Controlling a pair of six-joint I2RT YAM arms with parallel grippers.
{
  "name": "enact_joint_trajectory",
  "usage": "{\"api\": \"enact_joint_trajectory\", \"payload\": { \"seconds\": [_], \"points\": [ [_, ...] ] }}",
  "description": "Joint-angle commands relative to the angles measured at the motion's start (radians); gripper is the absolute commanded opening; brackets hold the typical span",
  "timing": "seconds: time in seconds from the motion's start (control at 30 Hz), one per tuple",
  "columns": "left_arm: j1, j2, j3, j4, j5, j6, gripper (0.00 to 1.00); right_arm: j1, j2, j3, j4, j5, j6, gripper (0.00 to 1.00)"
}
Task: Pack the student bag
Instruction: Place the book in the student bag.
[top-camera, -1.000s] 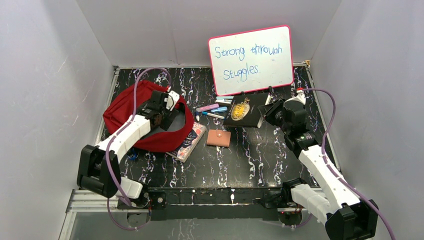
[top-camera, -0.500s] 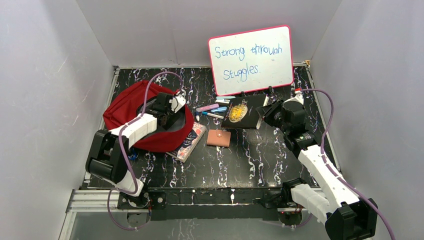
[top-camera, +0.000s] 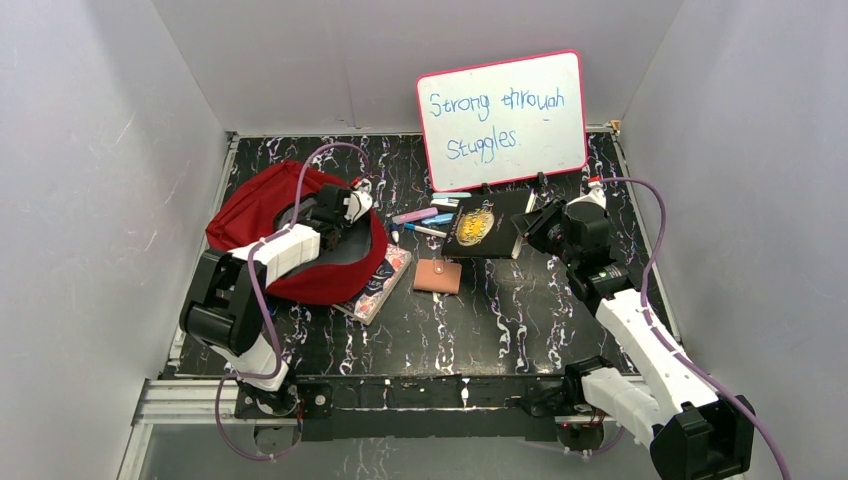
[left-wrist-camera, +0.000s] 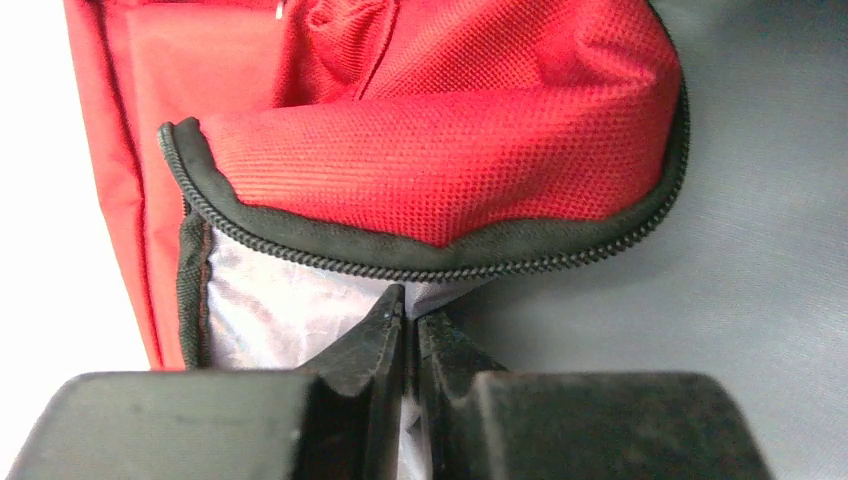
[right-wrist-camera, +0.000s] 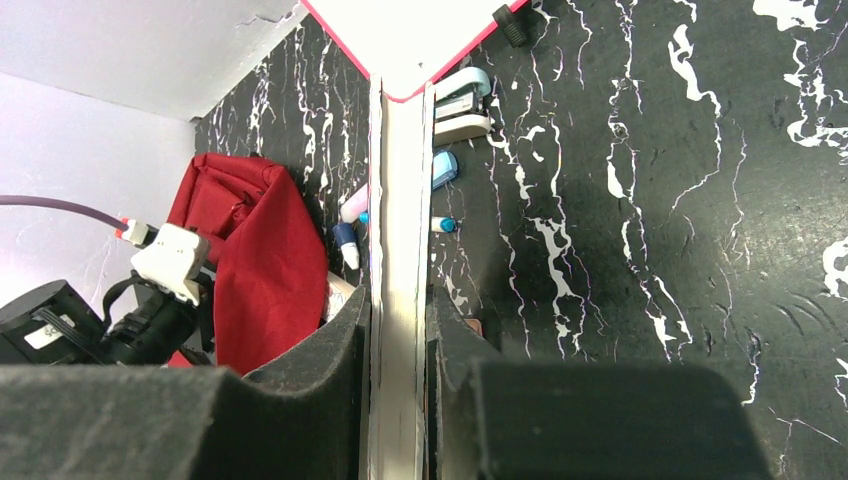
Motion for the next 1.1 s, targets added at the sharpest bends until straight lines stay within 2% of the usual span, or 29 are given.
{"api": "enact_joint_trajectory", "payload": {
  "seconds": [0.0,0.23,0.47,0.73,0.9,1.07],
  "points": [
    [-0.001,-0.048,0.076,-0.002,-0.085,-0.048,0.02,-0.005,-0.027,0.042,0.149,-0.017,0.045,0.00],
    [-0.001,-0.120,0.181,-0.072,-0.206,-0.151,0.00,-0.006,-0.019,0.101,0.155,-0.057,0.070,0.00],
    [-0.002,-0.086,0.404,-0.324,-0.248,-0.311,0.00,-0.005,-0.009,0.154,0.221,-0.179,0.183,0.00],
    [-0.002,-0.011,0.567,-0.527,-0.244,-0.430,0.00,0.009,0.008,0.181,0.333,-0.244,0.357,0.00],
    [-0.001,0.038,0.649,-0.669,-0.217,-0.535,0.00,0.080,0.072,0.190,0.404,-0.232,0.443,0.00],
    [-0.001,0.054,0.699,-0.769,-0.196,-0.629,0.00,0.247,0.153,0.230,0.441,-0.109,0.439,0.00]
  ]
}}
